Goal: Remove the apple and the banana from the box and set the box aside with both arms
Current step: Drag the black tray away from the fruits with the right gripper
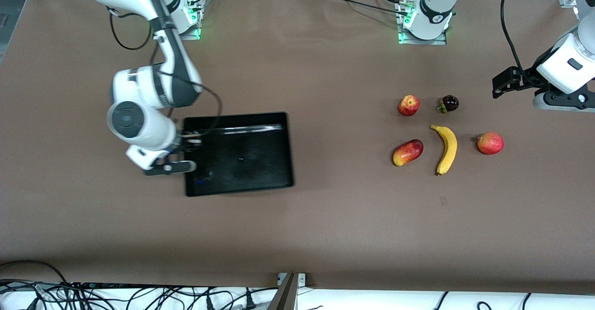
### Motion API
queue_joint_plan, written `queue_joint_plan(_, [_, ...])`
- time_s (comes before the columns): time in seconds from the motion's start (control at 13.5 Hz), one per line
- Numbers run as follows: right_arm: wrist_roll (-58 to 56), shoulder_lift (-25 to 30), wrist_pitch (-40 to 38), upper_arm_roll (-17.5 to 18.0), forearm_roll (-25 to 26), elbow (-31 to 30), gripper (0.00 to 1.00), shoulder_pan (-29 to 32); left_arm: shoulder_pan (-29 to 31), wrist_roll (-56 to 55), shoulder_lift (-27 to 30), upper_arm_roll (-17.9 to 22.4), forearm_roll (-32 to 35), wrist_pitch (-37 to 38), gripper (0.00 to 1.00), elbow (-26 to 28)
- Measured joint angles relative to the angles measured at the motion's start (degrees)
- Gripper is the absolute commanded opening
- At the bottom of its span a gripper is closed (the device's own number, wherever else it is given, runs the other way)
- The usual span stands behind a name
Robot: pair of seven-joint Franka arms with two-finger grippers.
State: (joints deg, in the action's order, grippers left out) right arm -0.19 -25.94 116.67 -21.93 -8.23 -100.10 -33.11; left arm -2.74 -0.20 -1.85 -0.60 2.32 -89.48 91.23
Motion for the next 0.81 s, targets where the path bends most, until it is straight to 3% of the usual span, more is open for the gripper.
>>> queue_joint_plan(0.22, [-12.22, 3.25, 8.82, -8.63, -0.77, -11.98, 0.00, 0.23, 0.00, 0.00, 0.00, -0.01, 0.00, 0.02, 1.00, 0.00])
queue_joint_plan(0.37, [-20.11, 4.09, 11.74, -13.00, -4.14, -17.16, 0.00, 1.05, 0.00, 0.00, 0.00, -0.01, 0.00, 0.05, 1.00, 0.00])
queue_joint_plan(0.81, [-27.60, 3.51, 14.50, -14.24, -8.82, -19.90, 0.00, 9.84, -0.02, -0.06, 0.00, -0.48, 0.00, 0.54, 1.00, 0.00])
